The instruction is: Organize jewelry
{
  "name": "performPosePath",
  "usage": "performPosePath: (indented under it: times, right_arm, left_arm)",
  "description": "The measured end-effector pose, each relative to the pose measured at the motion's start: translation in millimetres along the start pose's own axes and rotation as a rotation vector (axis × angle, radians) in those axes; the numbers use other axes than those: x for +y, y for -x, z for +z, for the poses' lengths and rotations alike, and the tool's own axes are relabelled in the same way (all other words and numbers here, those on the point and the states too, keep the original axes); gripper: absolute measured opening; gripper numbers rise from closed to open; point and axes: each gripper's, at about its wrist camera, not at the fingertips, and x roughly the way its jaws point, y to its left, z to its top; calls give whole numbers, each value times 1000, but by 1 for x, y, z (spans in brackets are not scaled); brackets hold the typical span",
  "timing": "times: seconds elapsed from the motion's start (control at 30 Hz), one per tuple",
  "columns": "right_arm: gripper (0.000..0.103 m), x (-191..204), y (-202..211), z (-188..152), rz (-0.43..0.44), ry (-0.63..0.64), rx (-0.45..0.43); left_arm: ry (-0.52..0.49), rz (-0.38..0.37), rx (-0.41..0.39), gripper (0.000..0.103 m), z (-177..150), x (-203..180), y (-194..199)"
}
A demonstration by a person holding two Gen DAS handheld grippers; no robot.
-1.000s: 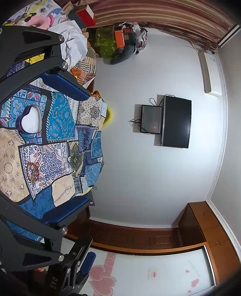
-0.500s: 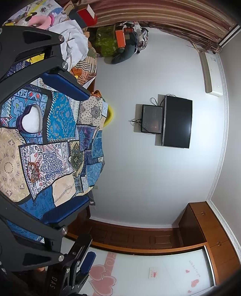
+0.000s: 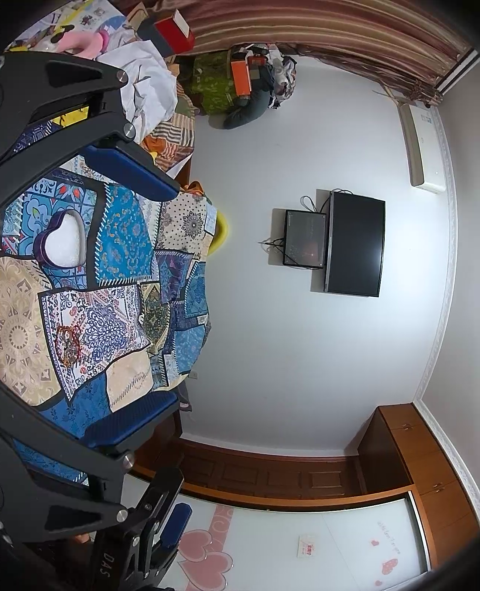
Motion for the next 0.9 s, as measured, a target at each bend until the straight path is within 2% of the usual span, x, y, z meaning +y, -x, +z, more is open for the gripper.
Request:
performPosePath:
  times: [0.37, 0.53, 0.7, 0.9]
  right_arm:
    - [103, -3, -6, -1, -4, -1, 26]
    - [103, -4, -15, -6, -41, 18, 46]
    - [103, -10, -32, -17, -95, 59, 104]
    - [103, -20, -54, -36, -109, 69, 216]
  left_arm:
    - [3, 7, 22, 103, -2, 2, -10]
    - [9, 8, 51, 103, -7, 4, -23]
    - [10, 4, 118, 103, -17, 6, -46]
    - [16, -2, 226, 103, -40, 7, -79]
